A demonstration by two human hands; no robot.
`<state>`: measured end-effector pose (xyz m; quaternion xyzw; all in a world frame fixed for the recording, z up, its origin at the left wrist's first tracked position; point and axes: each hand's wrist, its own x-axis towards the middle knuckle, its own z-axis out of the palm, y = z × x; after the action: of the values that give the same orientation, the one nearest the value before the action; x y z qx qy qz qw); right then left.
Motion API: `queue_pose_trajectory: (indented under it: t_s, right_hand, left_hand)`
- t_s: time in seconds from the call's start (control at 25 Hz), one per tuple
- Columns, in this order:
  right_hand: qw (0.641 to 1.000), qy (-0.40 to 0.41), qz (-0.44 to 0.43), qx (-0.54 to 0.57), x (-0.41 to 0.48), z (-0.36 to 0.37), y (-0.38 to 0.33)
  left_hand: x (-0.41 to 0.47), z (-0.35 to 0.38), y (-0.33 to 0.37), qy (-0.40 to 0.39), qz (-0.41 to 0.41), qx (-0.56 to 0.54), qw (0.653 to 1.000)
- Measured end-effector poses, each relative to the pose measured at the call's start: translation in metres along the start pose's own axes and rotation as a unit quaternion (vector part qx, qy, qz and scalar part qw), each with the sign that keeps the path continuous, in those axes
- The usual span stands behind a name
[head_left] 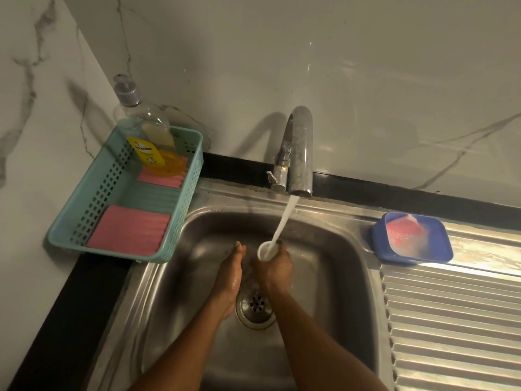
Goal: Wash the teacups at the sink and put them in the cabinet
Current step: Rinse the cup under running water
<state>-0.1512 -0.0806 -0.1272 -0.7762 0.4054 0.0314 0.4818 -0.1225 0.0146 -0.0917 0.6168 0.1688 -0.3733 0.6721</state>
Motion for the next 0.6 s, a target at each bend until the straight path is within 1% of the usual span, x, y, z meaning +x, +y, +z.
queue_pose_trajectory:
  t_s: [0.12, 0.2, 0.24, 0.4, 0.44, 0.52, 0.56, 0.6]
  right_hand:
    - [1.0, -0.018, -0.01, 0.019, 0.007, -0.004, -0.006]
    - [1.0, -0.02, -0.006, 0.004, 0.008, -0.006, -0.004]
    - [0.999, -0.036, -0.012, -0.014, 0.007, -0.008, -0.004]
    - [0.998, -0.058, -0.005, -0.011, 0.009, -0.013, -0.006]
    - [0.998, -0.064, 0.009, 0.02, 0.009, -0.012, -0.006]
    - [0.985, -0.08, 0.079, 0.133, 0.0, -0.014, -0.014]
    - [0.978, -0.071, 0.096, 0.17, -0.004, -0.015, -0.016]
    - [0.977, -0.043, 0.099, 0.183, -0.008, -0.018, -0.02]
  left_hand:
    - [0.002, -0.002, -0.008, 0.007, -0.01, 0.012, 1.0]
    - [0.001, -0.003, -0.011, 0.017, -0.003, 0.008, 1.0]
    - [0.002, -0.003, -0.013, 0.023, -0.006, 0.017, 1.0]
    - [0.007, 0.003, -0.008, 0.037, -0.02, -0.001, 0.999]
    - [0.009, 0.006, -0.006, 0.037, -0.025, -0.005, 0.999]
    - [0.012, 0.013, -0.003, 0.05, -0.006, -0.019, 0.999]
    - [0.011, 0.018, 0.0, 0.059, 0.017, -0.024, 0.998]
    - [0.012, 0.022, 0.002, 0.073, 0.038, -0.018, 0.996]
